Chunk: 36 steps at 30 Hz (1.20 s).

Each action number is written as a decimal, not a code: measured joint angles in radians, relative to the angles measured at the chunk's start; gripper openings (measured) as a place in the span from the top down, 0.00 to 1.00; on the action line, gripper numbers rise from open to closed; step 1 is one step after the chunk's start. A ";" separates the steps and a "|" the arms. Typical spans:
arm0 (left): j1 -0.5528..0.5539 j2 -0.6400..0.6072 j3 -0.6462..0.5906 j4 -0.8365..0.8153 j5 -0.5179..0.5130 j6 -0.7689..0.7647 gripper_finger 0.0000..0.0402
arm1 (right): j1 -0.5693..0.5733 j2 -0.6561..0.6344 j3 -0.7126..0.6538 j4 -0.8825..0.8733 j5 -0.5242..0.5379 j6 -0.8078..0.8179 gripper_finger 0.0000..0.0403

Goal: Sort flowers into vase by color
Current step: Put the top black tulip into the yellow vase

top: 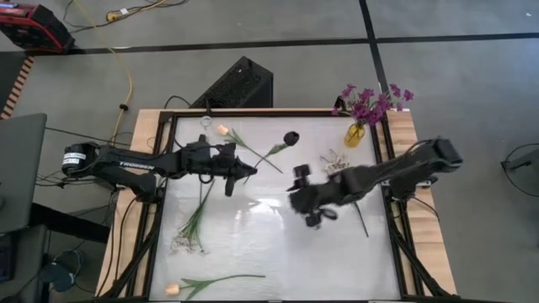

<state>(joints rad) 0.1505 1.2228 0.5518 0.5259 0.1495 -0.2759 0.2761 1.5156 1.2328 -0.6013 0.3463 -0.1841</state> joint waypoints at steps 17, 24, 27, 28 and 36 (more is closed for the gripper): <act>-0.079 0.006 0.001 0.189 0.000 0.187 1.00 | -0.313 -0.047 -0.568 1.545 -0.542 0.157 0.55; -0.085 0.006 0.001 0.185 -0.006 0.193 1.00 | -0.318 0.104 -0.389 1.547 -0.605 0.106 0.55; -0.085 0.006 0.001 0.173 -0.004 0.194 1.00 | -0.326 0.127 -0.349 1.543 -0.603 0.106 0.56; -0.085 0.006 0.001 0.170 -0.005 0.194 1.00 | -0.327 0.128 -0.343 1.539 -0.593 0.104 0.56; -0.085 0.006 0.000 0.164 -0.002 0.219 1.00 | -0.324 0.127 -0.321 1.521 -0.544 0.080 0.58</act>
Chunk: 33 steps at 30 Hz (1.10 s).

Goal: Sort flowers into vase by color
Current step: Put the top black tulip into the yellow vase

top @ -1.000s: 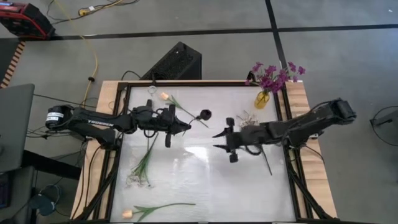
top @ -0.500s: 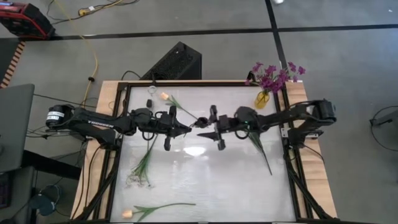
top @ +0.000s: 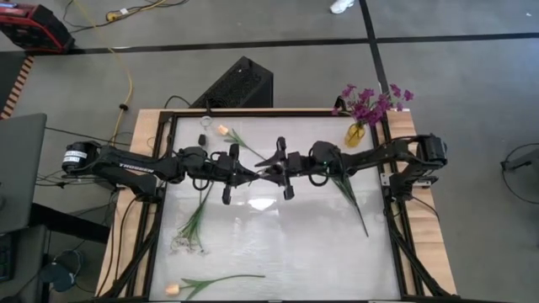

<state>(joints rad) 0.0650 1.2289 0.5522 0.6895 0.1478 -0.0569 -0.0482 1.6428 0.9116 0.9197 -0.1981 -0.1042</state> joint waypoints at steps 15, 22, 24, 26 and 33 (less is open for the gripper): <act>0.000 0.000 0.000 -0.012 -0.077 -0.039 0.98 | 0.008 0.000 0.001 -0.016 0.043 -0.020 0.95; 0.000 -0.001 0.000 -0.034 -0.075 -0.014 0.79 | 0.035 -0.064 0.001 -0.163 0.055 -0.007 0.95; 0.000 -0.008 0.000 -0.060 -0.083 -0.005 0.72 | 0.053 -0.115 0.000 -0.264 0.080 -0.009 0.95; 0.005 -0.017 0.000 -0.096 -0.086 -0.004 0.65 | 0.082 -0.175 0.000 -0.407 0.130 -0.021 0.95; 0.023 -0.031 0.000 -0.232 -0.103 0.023 0.53 | 0.235 -0.374 0.000 -0.928 0.624 0.019 0.95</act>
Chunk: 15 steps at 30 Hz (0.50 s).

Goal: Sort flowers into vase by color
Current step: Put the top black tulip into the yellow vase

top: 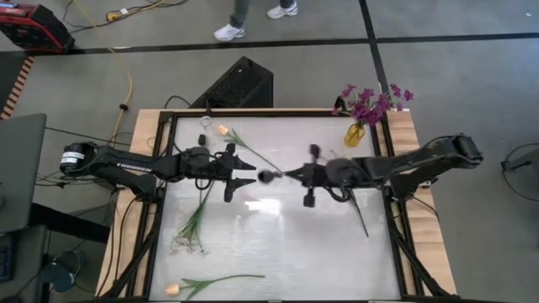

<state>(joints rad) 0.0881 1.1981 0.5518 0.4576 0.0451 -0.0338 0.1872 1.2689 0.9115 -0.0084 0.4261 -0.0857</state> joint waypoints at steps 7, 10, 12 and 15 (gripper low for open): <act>0.002 0.000 0.000 -0.074 -0.112 0.034 0.53 | 0.171 -0.130 -0.010 -0.549 0.599 0.396 0.96; 0.002 0.000 0.000 -0.087 -0.112 0.035 0.53 | 0.244 -0.215 -0.091 -0.746 0.807 0.690 0.96; 0.001 0.000 0.000 -0.089 -0.112 0.043 0.53 | 0.280 -0.284 -0.166 -0.873 0.902 0.905 0.96; 0.001 0.000 0.000 -0.090 -0.112 0.052 0.53 | 0.280 -0.390 -0.259 -0.997 0.995 1.149 0.96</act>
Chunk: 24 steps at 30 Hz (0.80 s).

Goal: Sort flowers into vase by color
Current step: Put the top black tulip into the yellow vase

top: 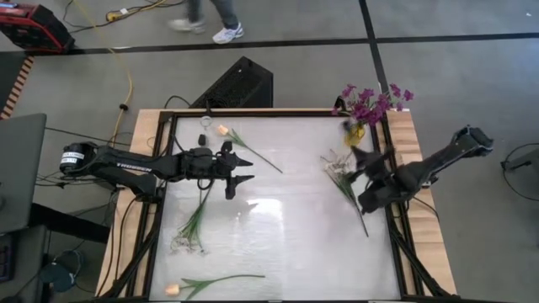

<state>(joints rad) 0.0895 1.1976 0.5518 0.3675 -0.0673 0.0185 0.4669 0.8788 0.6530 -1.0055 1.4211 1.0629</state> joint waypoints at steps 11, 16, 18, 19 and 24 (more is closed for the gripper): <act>0.000 0.000 0.000 -0.001 -0.001 -0.003 0.53 | -0.162 -0.214 -0.055 -0.108 0.151 -0.025 0.96; 0.000 0.000 0.000 0.002 -0.001 -0.001 0.53 | -0.197 -0.249 -0.097 -0.105 0.152 0.004 0.96; 0.000 0.000 0.000 0.005 -0.004 -0.001 0.53 | -0.198 -0.253 -0.118 -0.109 0.151 0.027 0.96; 0.000 0.000 0.000 0.007 -0.007 -0.001 0.53 | -0.205 -0.253 -0.126 -0.115 0.151 0.040 0.96; 0.000 0.000 0.000 0.018 -0.027 0.004 0.53 | -0.267 -0.250 -0.152 -0.106 0.151 0.065 0.96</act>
<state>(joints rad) 0.0895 1.1976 0.5518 0.3850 -0.0943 0.0222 0.2000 0.6290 0.5011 -1.1118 1.5720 1.1282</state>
